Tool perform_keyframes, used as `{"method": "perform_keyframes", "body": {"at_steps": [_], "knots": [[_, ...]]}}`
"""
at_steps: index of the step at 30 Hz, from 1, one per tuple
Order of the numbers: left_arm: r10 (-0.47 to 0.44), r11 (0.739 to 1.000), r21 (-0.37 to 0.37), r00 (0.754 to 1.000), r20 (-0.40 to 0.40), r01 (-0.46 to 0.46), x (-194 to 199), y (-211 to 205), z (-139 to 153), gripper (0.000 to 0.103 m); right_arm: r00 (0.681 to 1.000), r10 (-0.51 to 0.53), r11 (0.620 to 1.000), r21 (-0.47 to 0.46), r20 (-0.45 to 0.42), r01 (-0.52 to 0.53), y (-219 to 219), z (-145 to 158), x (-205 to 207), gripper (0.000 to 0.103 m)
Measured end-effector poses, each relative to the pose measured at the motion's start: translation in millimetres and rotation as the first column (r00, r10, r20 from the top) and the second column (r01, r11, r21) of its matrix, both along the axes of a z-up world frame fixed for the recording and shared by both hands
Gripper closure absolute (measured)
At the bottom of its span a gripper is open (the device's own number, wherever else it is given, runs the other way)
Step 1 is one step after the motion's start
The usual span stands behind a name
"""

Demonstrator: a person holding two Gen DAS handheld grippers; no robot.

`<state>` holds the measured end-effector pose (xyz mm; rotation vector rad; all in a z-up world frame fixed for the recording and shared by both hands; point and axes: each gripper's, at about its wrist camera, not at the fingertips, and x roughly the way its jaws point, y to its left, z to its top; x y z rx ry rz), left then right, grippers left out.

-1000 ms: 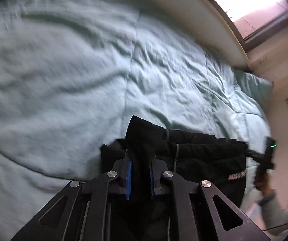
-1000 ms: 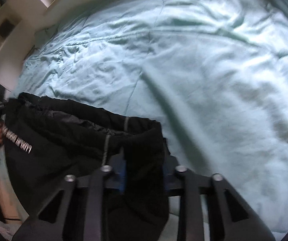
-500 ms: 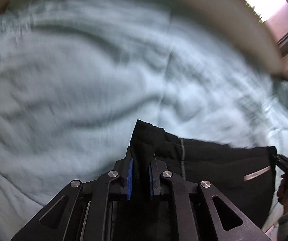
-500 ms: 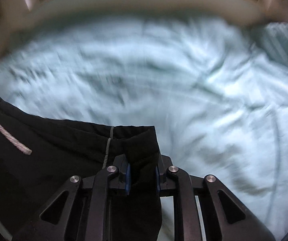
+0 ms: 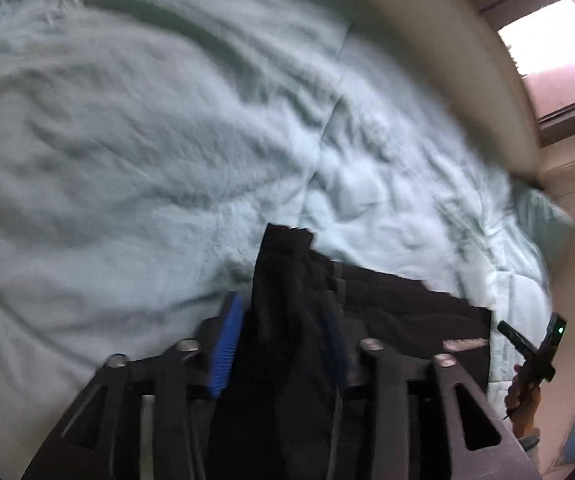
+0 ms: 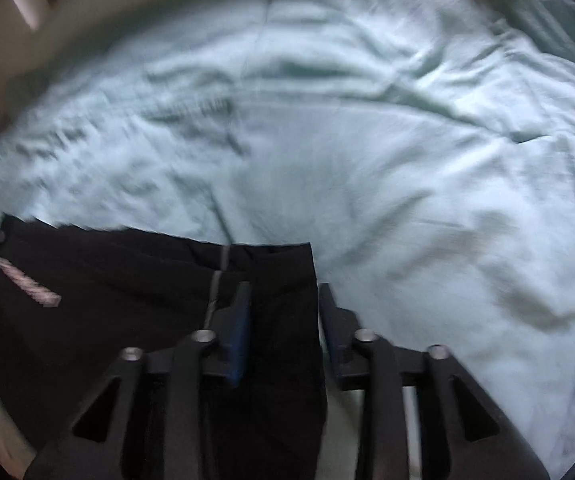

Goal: Fold large clothes

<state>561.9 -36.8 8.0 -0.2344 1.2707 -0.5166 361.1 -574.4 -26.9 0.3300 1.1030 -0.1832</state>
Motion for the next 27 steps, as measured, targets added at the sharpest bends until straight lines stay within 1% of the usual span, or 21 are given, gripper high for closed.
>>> {"method": "perform_keyframes", "body": {"at_steps": [1,2,3,5,7,9,10,11,12,13,14,15,17,19,20,22,23,24,25,26,27], "knots": [[-0.01,0.999,0.032,0.999,0.046,0.008,-11,0,13,0.045,0.999,-0.008,1.0,-0.018,0.038,0.009,2,21,-17,0.043],[-0.032,0.996,0.081,0.994,0.102,0.024,-29,-3,30,0.042,0.998,0.003,1.0,-0.027,0.061,-0.002,9,36,-27,0.042],[-0.051,0.995,0.094,0.991,0.123,0.039,-43,-6,37,0.042,0.996,0.022,0.999,-0.031,0.085,-0.02,18,51,-40,0.042],[-0.125,0.991,0.075,0.98,0.157,0.114,-83,-24,50,0.041,0.992,0.057,0.998,-0.022,0.115,-0.055,46,74,-56,0.041],[-0.165,0.984,0.088,0.971,0.171,0.152,-120,-43,48,0.041,0.985,0.094,0.995,0.021,0.146,-0.098,84,83,-73,0.041],[-0.193,0.979,0.1,0.966,0.171,0.178,-150,-62,38,0.041,0.985,0.113,0.99,0.068,0.13,-0.122,121,70,-80,0.041],[-0.193,0.978,0.107,0.967,0.163,0.178,-166,-73,25,0.041,0.986,0.128,0.986,0.089,0.111,-0.138,140,58,-79,0.041],[-0.189,0.977,0.122,0.972,0.138,0.173,-176,-83,8,0.041,0.986,0.139,0.985,0.095,0.091,-0.147,155,48,-80,0.041],[-0.187,0.974,0.147,0.976,0.113,0.169,-183,-90,-7,0.041,0.986,0.152,0.982,0.098,0.068,-0.158,168,36,-76,0.041],[-0.179,0.968,0.195,0.978,0.111,0.155,-191,-95,-21,0.041,0.986,0.165,0.982,0.091,0.032,-0.167,182,20,-72,0.041],[-0.175,0.959,0.243,0.978,0.113,0.144,-194,-100,-39,0.039,0.986,0.165,0.985,0.056,0.001,-0.165,193,6,-69,0.04],[-0.162,0.959,0.251,0.982,0.095,0.134,-191,-102,-48,0.039,0.985,0.169,0.985,0.036,-0.037,-0.167,200,-11,-65,0.04],[-0.149,0.959,0.256,0.986,0.074,0.126,-186,-104,-51,0.039,0.984,0.161,0.987,0.04,-0.078,-0.159,203,-31,-60,0.04],[-0.183,0.944,0.289,0.981,0.065,0.157,-181,-108,-43,0.039,0.982,0.165,0.986,0.034,-0.091,-0.163,205,-34,-58,0.04],[-0.181,0.947,0.282,0.981,0.064,0.156,-180,-107,-36,0.041,0.979,0.176,0.984,0.031,-0.103,-0.174,205,-30,-56,0.04],[-0.179,0.964,0.216,0.98,0.089,0.156,-176,-105,-16,0.041,0.977,0.185,0.982,0.045,-0.106,-0.181,203,-12,-54,0.042],[-0.178,0.971,0.182,0.978,0.111,0.156,-173,-104,-5,0.041,0.98,0.189,0.981,0.049,-0.06,-0.187,201,3,-53,0.042],[-0.168,0.975,0.168,0.976,0.137,0.145,-168,-106,5,0.041,0.981,0.192,0.981,0.04,0.0,-0.191,200,22,-49,0.042],[-0.155,0.978,0.166,0.976,0.151,0.129,-161,-109,9,0.041,0.981,0.19,0.981,0.028,0.027,-0.191,199,32,-42,0.042],[-0.135,0.983,0.146,0.979,0.154,0.113,-150,-112,10,0.041,0.981,0.19,0.981,0.019,0.049,-0.191,198,39,-31,0.042],[-0.123,0.986,0.134,0.982,0.145,0.104,-141,-114,7,0.041,0.979,0.195,0.98,0.027,0.065,-0.197,198,41,-16,0.042]]}}
